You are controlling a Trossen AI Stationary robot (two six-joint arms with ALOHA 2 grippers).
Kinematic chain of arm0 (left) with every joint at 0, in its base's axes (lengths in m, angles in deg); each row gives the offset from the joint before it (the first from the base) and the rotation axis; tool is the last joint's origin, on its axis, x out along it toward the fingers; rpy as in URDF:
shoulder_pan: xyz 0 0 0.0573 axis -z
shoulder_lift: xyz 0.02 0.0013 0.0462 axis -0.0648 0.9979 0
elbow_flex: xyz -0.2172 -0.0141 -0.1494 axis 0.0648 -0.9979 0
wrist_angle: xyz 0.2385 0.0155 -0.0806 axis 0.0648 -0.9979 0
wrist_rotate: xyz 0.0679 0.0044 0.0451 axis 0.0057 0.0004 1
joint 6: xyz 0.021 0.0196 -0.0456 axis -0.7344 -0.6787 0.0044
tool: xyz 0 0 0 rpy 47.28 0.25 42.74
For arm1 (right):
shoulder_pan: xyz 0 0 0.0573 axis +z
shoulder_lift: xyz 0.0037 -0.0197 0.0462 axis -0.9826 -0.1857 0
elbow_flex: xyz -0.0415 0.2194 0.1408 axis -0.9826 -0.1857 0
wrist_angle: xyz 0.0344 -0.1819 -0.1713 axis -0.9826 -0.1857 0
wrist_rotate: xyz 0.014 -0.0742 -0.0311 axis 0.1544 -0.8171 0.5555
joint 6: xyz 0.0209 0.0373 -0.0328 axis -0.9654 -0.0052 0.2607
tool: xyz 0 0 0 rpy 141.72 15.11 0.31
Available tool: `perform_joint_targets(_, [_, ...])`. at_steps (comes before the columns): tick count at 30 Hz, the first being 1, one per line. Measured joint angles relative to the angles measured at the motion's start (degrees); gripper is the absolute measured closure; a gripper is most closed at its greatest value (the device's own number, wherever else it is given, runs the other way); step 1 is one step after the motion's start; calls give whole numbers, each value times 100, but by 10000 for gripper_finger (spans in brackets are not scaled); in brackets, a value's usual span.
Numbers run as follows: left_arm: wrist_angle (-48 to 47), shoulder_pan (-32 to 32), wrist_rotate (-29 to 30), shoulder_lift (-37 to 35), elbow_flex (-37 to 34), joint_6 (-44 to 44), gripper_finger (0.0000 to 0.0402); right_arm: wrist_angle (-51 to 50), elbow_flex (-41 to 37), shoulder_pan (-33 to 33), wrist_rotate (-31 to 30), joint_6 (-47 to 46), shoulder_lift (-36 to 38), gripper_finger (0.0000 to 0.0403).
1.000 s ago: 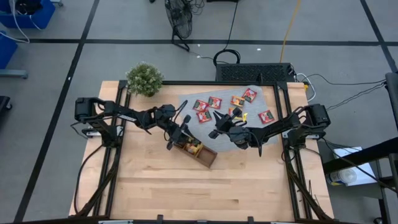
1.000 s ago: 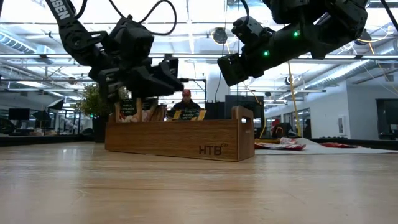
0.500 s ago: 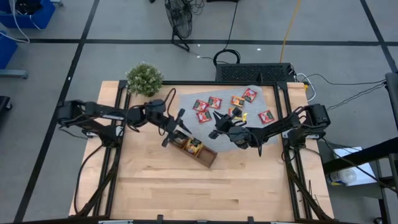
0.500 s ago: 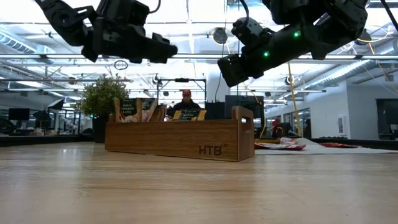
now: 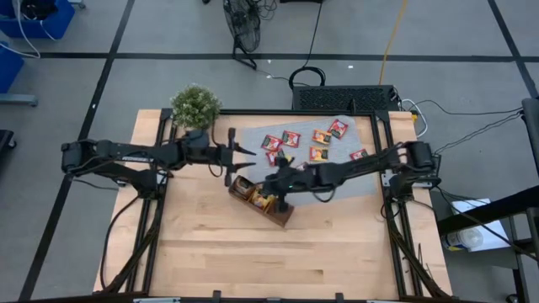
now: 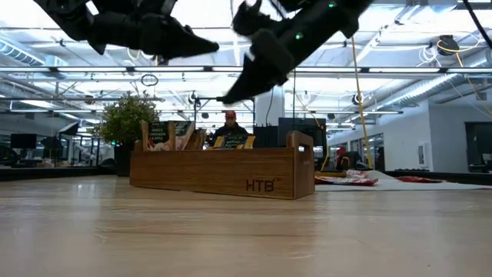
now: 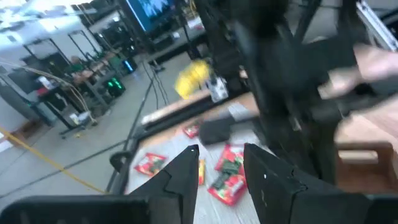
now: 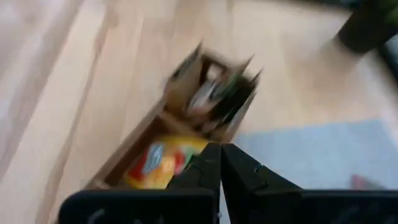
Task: Pick & Place Tea
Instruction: Put the yellow tea bag into the middle section of the wooden organizer
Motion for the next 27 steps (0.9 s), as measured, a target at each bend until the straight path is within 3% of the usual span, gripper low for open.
perform_joint_targets(4, [-67, -71, 0, -128, -1, -2, 270, -557, 645, 9, 550, -108, -618, 403])
perform_joint_targets(11, [-297, -171, 110, -125, 4, 1, 270, -1459, 1576, 142, 576, -109, -1560, 403])
perform_joint_targets(27, [-501, -175, 351, -125, 1, 15, 270, -2669, 2548, 261, 875, -152, -2018, 403])
